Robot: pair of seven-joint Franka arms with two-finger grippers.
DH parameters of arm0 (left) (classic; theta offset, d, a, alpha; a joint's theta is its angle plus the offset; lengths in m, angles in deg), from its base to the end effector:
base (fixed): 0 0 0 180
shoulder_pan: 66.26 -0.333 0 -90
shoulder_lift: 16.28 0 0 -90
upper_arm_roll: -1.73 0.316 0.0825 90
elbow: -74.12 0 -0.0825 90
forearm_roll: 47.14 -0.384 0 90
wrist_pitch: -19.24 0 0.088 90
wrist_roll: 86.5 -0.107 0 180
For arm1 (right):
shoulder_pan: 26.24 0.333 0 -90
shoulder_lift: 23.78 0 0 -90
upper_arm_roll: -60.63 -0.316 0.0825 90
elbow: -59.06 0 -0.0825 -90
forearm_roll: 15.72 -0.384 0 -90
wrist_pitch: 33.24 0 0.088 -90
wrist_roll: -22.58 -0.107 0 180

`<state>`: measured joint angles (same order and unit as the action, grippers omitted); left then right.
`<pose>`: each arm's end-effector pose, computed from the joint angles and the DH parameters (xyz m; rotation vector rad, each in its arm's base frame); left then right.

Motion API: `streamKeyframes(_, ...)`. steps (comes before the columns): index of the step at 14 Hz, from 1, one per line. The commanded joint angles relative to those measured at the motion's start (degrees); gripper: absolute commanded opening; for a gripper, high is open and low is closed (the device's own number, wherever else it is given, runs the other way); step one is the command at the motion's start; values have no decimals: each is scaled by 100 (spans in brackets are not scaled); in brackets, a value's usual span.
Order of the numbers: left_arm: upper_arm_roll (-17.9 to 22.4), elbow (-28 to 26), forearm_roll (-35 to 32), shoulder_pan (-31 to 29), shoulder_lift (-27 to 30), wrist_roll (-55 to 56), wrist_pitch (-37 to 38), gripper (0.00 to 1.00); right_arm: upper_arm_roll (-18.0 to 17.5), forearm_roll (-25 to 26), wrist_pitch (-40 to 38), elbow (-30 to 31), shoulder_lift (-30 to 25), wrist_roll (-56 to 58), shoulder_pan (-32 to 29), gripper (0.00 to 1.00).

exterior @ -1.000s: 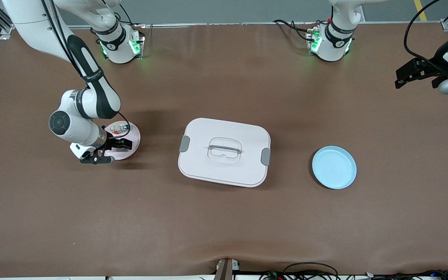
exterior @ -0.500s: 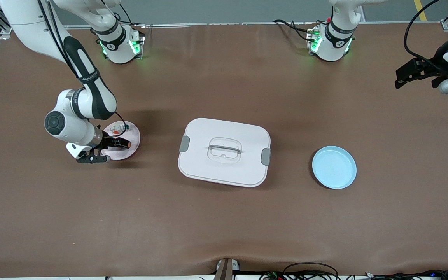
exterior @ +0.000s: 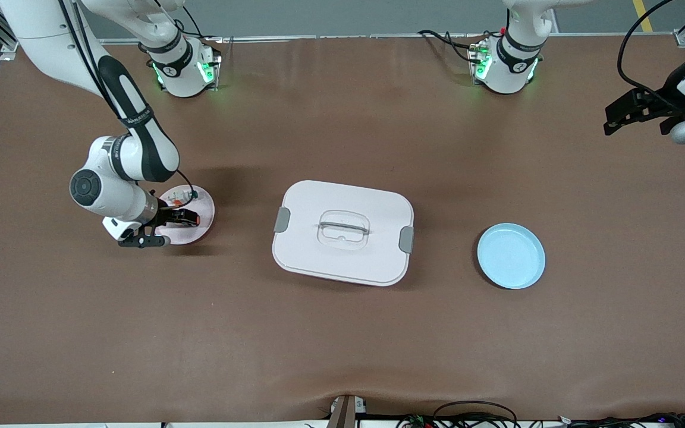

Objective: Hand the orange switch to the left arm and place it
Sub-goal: 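Close the right gripper on the orange switch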

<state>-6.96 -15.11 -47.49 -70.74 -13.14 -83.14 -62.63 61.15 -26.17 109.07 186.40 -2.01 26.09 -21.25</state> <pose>0.5211 -0.0401 0.6480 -3.1202 0.0213 0.1142 0.5348 0.0409 0.1920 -3.0379 0.0172 0.1809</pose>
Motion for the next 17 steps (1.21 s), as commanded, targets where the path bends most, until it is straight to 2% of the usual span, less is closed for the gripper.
streamKeyframes(1,-18,54,-53,-9,-6,-20,83,100,-52,-115,7,63,-7,-121,-24,100)
streamKeyframes(17,-18,54,-53,-18,3,-55,83,100,-61,-177,-230,-183,2,-341,151,100)
